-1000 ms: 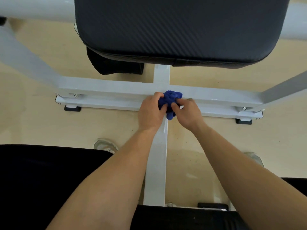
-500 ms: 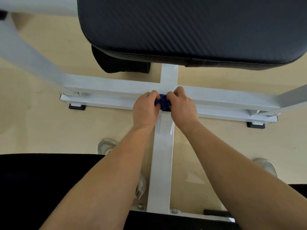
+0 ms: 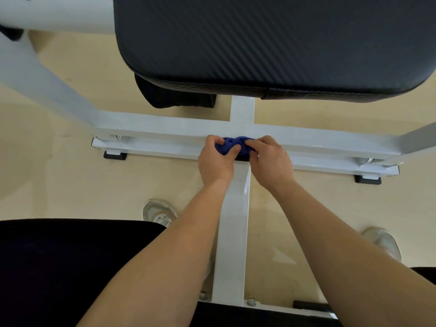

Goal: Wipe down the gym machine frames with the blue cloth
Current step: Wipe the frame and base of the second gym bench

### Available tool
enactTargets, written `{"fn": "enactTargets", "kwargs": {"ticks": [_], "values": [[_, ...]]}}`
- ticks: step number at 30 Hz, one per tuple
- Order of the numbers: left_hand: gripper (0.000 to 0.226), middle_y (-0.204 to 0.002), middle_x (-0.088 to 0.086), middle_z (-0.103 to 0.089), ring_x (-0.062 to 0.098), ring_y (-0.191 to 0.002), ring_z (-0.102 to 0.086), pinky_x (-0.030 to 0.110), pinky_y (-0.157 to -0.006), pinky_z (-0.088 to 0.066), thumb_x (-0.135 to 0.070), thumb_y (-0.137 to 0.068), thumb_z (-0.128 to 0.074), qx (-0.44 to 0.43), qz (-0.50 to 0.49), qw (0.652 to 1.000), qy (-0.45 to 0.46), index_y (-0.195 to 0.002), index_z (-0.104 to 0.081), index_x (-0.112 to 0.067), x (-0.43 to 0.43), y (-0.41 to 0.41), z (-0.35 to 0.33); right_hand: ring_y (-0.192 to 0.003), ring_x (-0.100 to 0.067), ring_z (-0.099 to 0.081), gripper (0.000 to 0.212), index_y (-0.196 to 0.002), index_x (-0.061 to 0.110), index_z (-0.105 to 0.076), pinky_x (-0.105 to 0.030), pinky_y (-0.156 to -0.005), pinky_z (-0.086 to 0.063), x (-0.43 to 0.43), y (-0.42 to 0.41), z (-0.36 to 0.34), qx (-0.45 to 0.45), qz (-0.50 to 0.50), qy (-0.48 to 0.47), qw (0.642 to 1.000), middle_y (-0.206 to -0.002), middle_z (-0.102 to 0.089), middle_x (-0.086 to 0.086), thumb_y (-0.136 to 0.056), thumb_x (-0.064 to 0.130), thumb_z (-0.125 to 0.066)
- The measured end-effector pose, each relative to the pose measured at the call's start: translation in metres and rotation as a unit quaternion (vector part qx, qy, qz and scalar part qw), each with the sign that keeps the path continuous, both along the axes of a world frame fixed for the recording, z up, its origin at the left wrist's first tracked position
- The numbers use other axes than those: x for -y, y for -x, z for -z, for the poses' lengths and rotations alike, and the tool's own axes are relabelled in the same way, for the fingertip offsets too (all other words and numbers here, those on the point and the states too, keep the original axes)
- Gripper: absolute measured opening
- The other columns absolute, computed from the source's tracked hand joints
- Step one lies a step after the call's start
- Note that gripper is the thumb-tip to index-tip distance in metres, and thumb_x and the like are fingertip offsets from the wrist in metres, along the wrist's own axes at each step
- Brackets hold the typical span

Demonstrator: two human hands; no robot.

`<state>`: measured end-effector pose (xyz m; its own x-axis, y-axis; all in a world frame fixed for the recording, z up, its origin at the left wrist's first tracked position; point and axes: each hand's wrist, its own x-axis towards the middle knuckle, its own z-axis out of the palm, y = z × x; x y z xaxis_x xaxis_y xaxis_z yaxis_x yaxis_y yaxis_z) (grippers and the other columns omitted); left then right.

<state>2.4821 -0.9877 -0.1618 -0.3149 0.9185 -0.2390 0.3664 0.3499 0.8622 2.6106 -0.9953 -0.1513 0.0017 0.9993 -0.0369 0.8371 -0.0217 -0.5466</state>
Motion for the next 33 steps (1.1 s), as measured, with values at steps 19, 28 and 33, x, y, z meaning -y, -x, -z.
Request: {"fn": "enactTargets", "kwargs": {"ticks": [19,28,33], "values": [[0.02,-0.09,-0.014,-0.053,-0.004,-0.078,-0.053,-0.002,-0.06,-0.037,-0.021,-0.095,-0.059,0.064,-0.124,0.99,-0.005,-0.109,-0.047,-0.014,-0.001,0.016,0.009,-0.137,-0.022,-0.04,0.07,-0.153,0.01,-0.028,-0.033,-0.112,-0.029,0.007,0.045,0.008,0.077,-0.124,0.081,0.986,-0.149,-0.047,-0.004,-0.085,0.003,-0.045],[0.024,-0.096,-0.006,-0.06,0.01,-0.084,-0.062,0.018,-0.074,-0.05,-0.016,-0.088,-0.071,0.073,-0.109,0.991,0.009,-0.1,-0.05,-0.017,-0.009,0.014,0.004,-0.129,-0.026,-0.048,0.068,-0.156,0.016,-0.022,-0.035,-0.104,-0.038,0.01,0.039,-0.012,0.061,-0.108,0.125,0.984,-0.148,-0.048,-0.003,-0.092,0.004,-0.04],[0.021,-0.088,-0.011,-0.061,0.002,-0.079,-0.06,0.009,-0.064,-0.046,-0.015,-0.085,-0.074,0.058,-0.111,0.992,-0.005,-0.094,-0.055,-0.017,-0.013,0.035,0.0,-0.135,-0.023,-0.043,0.068,-0.156,0.012,-0.022,-0.035,-0.113,-0.03,0.015,0.067,-0.003,0.08,-0.078,0.071,0.991,-0.147,-0.049,-0.006,-0.092,0.014,-0.043]]}}
